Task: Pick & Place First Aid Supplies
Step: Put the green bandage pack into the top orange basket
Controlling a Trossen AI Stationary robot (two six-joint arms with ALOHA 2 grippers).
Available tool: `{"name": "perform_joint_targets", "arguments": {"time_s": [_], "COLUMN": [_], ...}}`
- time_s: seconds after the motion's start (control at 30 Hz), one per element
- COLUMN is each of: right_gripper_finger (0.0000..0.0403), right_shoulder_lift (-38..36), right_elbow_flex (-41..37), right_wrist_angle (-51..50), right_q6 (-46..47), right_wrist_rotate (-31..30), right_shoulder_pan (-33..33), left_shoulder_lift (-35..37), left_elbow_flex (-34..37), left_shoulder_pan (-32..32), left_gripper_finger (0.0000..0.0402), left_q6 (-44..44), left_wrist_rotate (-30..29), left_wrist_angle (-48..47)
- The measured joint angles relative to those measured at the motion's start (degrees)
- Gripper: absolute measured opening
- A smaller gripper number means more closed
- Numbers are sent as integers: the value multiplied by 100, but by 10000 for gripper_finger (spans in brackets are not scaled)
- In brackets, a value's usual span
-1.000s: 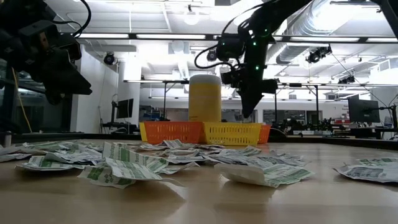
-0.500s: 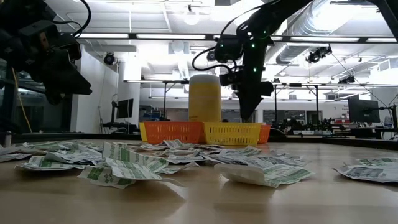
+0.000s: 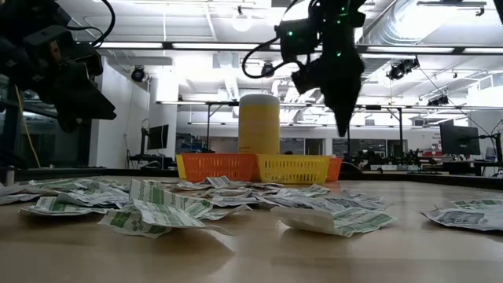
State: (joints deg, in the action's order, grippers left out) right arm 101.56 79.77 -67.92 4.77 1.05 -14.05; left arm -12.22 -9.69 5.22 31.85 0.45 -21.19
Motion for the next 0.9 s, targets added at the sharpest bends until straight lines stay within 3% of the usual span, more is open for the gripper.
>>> {"name": "perform_joint_targets", "arguments": {"time_s": [0.3,0.53,0.9], "right_gripper_finger": [135,134,142], "right_shoulder_lift": [-237,-462,-505], "right_elbow_flex": [-866,-1534,-2241], "right_wrist_angle": [-7,492,2013], "right_q6": [703,1339,2654], "right_wrist_rotate": [1144,1594,1220], "right_shoulder_pan": [955,1803,2908], "left_shoulder_lift": [-1,-1,-1], "left_elbow_flex": [0,0,0], "left_shoulder_pan": [1,-1,1], "left_gripper_finger": [80,80,80], "left_q6": [-1,-1,0], "left_wrist_rotate": [0,0,0], "left_wrist_angle": [2,0,2]}}
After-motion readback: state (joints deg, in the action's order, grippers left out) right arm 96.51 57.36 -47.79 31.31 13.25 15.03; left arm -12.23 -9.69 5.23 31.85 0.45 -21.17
